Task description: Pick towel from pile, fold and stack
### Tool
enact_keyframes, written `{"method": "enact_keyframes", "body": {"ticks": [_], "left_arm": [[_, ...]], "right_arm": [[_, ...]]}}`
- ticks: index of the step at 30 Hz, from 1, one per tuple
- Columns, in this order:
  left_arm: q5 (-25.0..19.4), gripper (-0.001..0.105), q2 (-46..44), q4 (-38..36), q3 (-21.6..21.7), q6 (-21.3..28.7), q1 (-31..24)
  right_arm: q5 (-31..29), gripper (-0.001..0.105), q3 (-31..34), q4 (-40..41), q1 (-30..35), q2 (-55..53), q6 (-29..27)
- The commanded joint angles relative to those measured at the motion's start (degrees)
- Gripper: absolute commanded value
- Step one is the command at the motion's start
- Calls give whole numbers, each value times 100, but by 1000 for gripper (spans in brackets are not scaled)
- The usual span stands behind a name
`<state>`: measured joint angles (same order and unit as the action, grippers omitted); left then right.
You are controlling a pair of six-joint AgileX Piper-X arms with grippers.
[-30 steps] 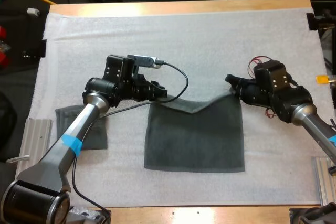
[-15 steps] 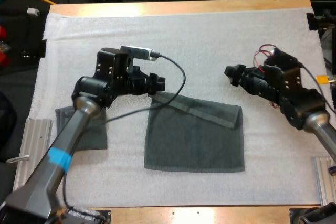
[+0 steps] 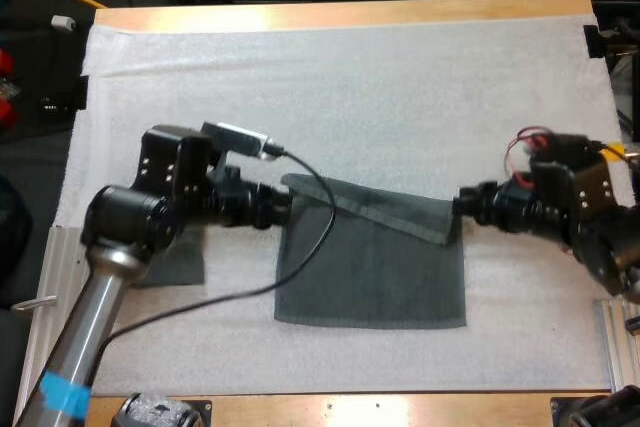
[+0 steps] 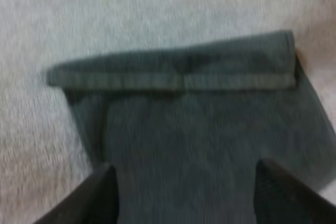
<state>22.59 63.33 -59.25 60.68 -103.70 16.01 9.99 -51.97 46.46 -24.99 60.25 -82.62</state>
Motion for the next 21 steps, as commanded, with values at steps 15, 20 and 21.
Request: {"method": "enact_keyframes", "body": {"ticks": [15, 20, 21], "left_arm": [[-123, 54, -566, -1120, -23, 436, -1], [-140, 54, -566, -1178, -38, 471, -1], [-140, 54, -566, -1185, -38, 471, -1]], "right_arm": [[-934, 0, -54, 219, -1301, 608, -159], [-711, 0, -64, 219, -1301, 1302, -159], [-653, 0, -82, 219, -1301, 1443, -159]]}}
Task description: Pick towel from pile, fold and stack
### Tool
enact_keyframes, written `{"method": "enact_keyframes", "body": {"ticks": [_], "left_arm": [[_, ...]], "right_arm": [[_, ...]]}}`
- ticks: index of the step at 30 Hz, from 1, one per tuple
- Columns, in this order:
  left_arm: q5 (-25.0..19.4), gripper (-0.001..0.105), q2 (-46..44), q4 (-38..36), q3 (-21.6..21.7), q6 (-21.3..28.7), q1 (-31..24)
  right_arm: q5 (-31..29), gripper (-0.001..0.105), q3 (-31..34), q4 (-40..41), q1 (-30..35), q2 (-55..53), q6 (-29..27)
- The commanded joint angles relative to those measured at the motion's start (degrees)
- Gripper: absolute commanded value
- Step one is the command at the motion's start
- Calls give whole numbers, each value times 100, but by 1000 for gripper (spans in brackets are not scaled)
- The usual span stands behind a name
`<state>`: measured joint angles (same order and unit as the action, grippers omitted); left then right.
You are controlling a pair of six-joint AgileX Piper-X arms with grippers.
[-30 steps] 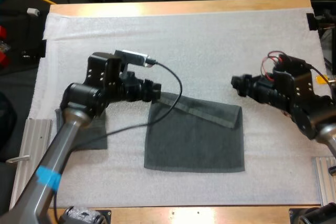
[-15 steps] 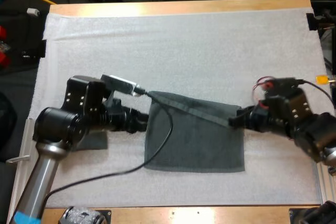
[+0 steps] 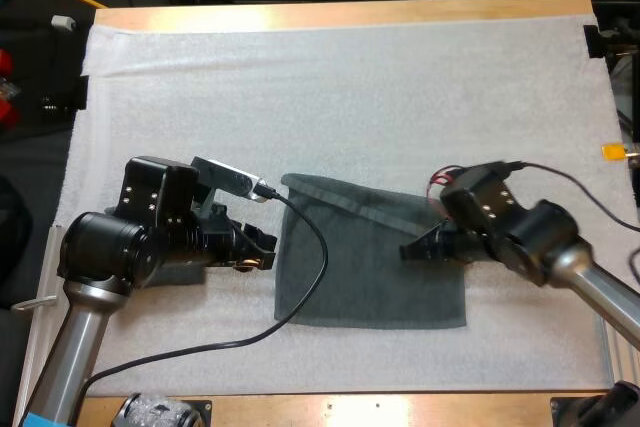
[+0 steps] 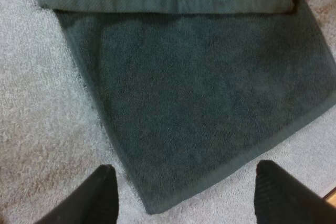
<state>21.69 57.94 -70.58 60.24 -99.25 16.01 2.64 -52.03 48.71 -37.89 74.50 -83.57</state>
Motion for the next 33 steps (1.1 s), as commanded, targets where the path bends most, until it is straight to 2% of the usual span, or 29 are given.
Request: {"method": "enact_keyframes", "body": {"ticks": [1, 14, 23, 29, 33], "left_arm": [[-49, 54, -26, -68, 6, 26, -1], [-49, 54, -26, -203, 6, 26, -1], [-49, 54, -26, -203, 6, 26, -1], [-49, 54, -26, -203, 6, 26, -1], [-49, 54, -26, -203, 6, 26, -1]], "right_arm": [[121, 0, -98, -5, -11, 174, -64], [162, 0, -676, -160, 109, 1668, -64], [536, 0, -815, -151, 175, 2173, -64], [486, 0, -832, -347, 175, 2459, -64], [204, 0, -849, -512, 175, 2584, -26]]}}
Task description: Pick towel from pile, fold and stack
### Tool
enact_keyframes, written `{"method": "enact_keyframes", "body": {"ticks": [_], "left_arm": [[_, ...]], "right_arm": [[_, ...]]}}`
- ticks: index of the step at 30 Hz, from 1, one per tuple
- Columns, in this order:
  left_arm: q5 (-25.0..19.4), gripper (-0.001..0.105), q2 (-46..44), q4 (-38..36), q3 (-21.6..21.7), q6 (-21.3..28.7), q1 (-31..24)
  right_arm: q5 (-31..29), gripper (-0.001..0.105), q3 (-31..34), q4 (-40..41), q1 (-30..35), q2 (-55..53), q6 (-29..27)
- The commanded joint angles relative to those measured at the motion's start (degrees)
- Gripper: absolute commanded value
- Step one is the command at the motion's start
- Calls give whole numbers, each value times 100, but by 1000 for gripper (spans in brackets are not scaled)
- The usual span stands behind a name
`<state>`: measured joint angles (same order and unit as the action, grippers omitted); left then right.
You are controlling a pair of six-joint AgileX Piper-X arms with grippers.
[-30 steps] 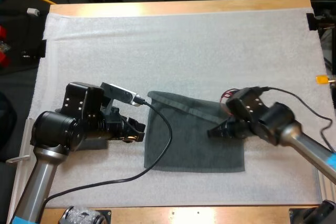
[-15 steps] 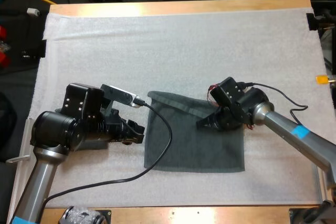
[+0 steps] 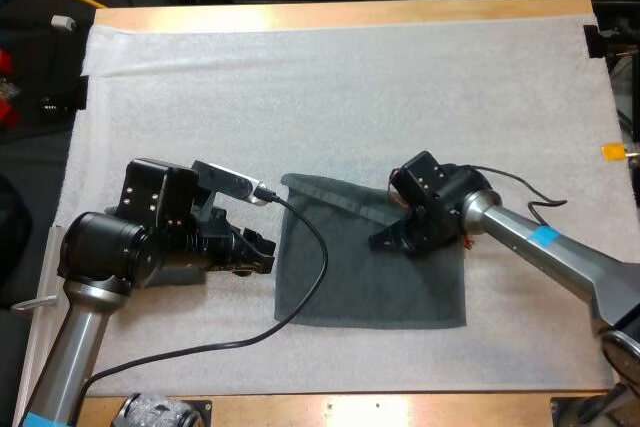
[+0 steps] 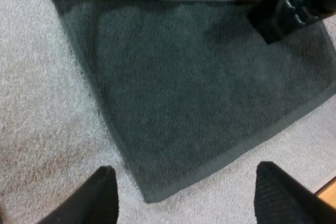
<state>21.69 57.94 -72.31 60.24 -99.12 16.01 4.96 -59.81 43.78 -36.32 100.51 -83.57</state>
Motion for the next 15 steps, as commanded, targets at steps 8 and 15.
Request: {"method": "enact_keyframes", "body": {"ticks": [8, 15], "left_arm": [[-49, 54, -26, -30, 6, 14, -1], [-49, 54, -26, -30, 6, 14, -1]], "right_arm": [[-710, 0, -234, -173, 127, 231, -27], [-868, 0, -457, -739, 311, 301, 240]]}}
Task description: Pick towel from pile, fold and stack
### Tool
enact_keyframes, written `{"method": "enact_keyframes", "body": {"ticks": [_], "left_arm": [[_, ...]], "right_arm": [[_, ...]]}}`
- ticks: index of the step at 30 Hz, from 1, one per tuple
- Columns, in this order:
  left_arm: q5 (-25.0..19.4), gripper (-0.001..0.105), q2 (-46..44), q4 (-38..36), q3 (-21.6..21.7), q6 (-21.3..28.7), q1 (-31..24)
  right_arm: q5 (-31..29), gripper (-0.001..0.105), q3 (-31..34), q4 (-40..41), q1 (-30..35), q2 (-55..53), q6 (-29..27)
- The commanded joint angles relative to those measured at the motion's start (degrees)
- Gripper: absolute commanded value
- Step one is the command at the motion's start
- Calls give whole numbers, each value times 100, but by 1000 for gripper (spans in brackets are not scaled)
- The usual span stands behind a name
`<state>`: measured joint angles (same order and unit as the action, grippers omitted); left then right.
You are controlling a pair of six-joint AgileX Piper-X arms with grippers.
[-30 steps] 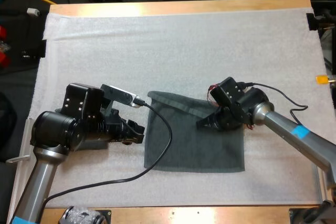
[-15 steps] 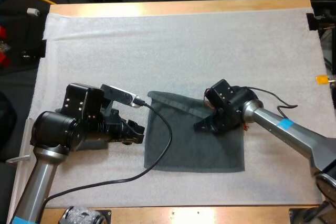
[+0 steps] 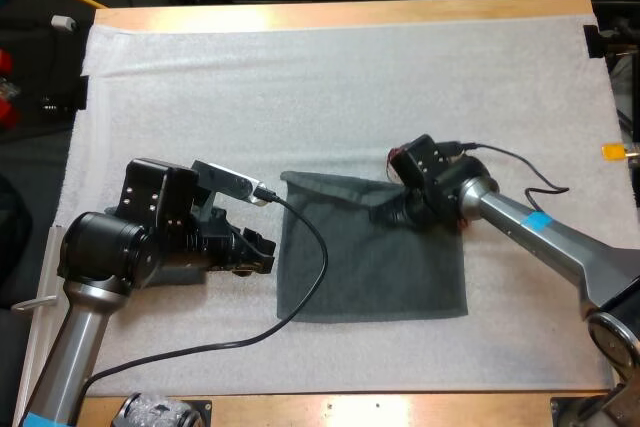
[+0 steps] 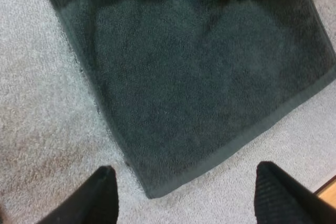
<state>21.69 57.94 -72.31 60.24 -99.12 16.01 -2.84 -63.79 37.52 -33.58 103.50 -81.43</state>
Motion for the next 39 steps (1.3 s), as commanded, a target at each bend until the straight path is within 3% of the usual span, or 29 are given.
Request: {"method": "enact_keyframes", "body": {"ticks": [1, 8, 15, 18, 20, 23, 39], "left_arm": [[-49, 54, -26, -30, 6, 14, -1], [-49, 54, -26, -30, 6, 14, -1], [-49, 54, -26, -30, 6, 19, -1], [-49, 54, -26, -30, 6, 45, -1], [-49, 54, -26, -30, 6, 60, -1], [-49, 54, -26, -30, 6, 63, -1], [-49, 54, -842, -402, 6, 47, -1]], "right_arm": [[-204, 0, -119, -223, 63, 2, 75], [-1423, 0, -444, -943, 99, 2, 75], [-1918, 4, -908, -461, 99, -112, -22], [-1935, 25, -986, -133, 99, -315, -39], [-1934, 47, -985, 92, 99, -522, -114], [-1921, 71, -985, 509, 99, -821, -170], [-1878, 71, -795, 2886, 74, -2789, -76]]}}
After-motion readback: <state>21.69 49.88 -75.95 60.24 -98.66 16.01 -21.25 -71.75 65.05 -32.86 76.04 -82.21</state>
